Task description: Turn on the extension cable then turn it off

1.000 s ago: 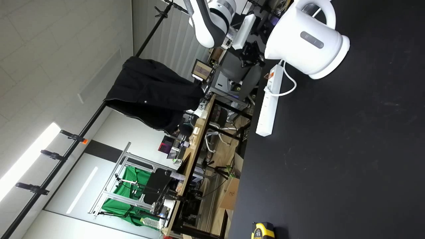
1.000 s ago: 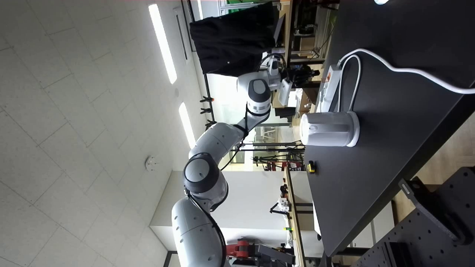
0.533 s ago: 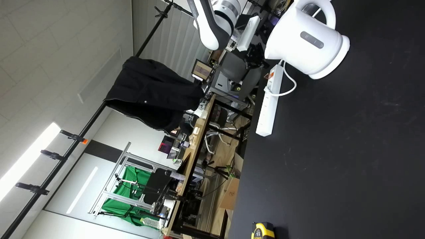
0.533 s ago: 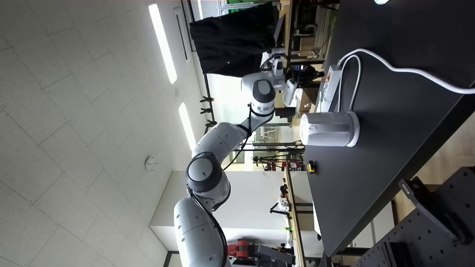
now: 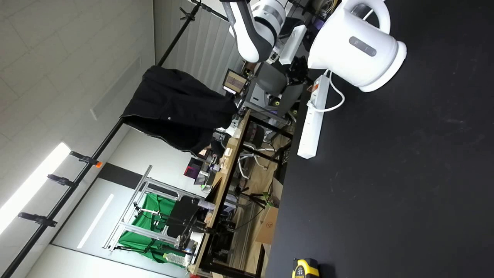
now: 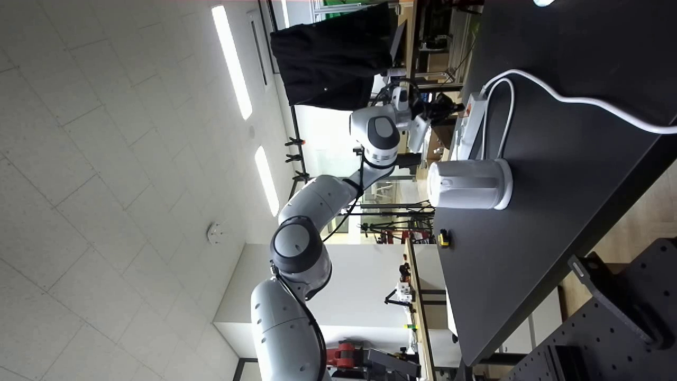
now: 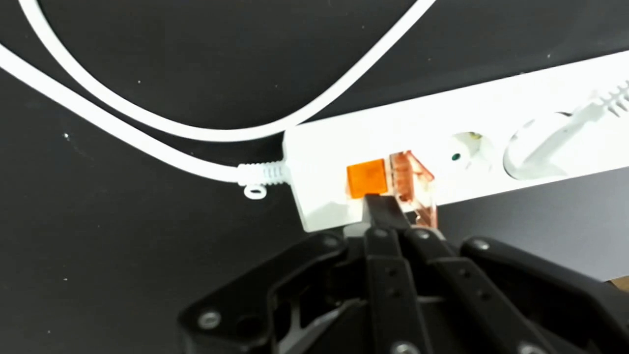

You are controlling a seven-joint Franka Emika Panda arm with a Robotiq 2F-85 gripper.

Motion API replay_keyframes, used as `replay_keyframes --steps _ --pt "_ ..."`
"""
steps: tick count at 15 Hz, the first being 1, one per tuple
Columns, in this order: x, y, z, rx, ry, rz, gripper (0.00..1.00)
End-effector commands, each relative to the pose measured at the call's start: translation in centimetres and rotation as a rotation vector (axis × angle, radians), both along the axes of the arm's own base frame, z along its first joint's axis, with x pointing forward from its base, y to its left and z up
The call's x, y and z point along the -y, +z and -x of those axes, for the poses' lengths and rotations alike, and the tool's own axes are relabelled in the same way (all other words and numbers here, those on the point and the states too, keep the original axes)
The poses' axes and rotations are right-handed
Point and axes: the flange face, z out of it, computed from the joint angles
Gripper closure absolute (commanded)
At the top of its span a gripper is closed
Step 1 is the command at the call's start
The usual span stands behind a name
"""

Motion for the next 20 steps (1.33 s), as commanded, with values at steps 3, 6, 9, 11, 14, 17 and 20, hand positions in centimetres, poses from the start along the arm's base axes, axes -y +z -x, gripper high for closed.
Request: replay_keyframes --steps 3,6,9,11,14,17,20 --pt "1.0 -0.3 -0.5 0.018 0.001 -0.013 1.00" --pt "1.2 -0.8 -0.4 0.012 0.001 -0.012 1.00" --pt "1.0 -1.7 -0.4 0.007 -0.003 -0.016 1.00" --pt "0.8 -2.0 -0.5 0.013 -0.001 -0.018 1.00" --pt "0.8 -1.7 -0.8 0.033 0.005 -0.013 1.00" --pt "0.5 -2.0 -0.9 0.018 0.021 -0.005 1.00" --pt "0.6 -2.5 -0.8 -0.031 0.020 -0.004 1.00"
